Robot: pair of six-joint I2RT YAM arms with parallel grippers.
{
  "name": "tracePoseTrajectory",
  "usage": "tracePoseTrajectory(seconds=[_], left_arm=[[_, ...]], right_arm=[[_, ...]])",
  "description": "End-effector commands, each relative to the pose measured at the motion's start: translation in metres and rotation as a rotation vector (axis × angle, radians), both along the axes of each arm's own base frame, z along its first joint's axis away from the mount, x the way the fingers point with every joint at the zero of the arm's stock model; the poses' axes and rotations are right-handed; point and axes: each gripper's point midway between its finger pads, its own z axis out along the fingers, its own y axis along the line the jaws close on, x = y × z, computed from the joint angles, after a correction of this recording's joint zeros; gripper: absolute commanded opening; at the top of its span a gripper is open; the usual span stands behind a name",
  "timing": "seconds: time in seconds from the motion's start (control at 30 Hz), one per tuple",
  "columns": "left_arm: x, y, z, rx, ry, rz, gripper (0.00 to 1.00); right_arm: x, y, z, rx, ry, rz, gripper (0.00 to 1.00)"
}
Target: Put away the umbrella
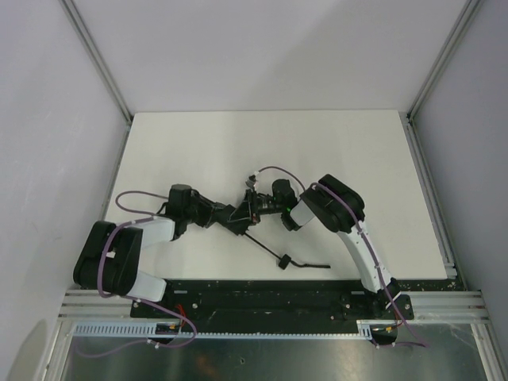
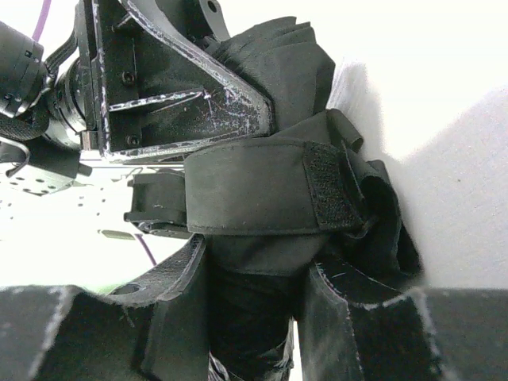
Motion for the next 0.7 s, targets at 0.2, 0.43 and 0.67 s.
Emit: tracePoseTrajectory(seconds=[0.2,0.43,0.67], left_arm=[[-0.035,0.024,-0.052,0.153,0.124,-0.013,0.09],[-0.036,0.024,-0.047,0.150,0.102,-0.018,0.01],[-0.047,0.024,-0.052,0.142,0.167,-0.016,0.00]], right_arm=[[-0.023,-0.015,-0.051,-0.267,-0.035,0.022,0.24],[0.005,-0.046,-0.041,-0.583,-0.395,-0.091,0.75],[0.013,-0.045,0.000,-0.725,-0.784,-0.154,0.92]])
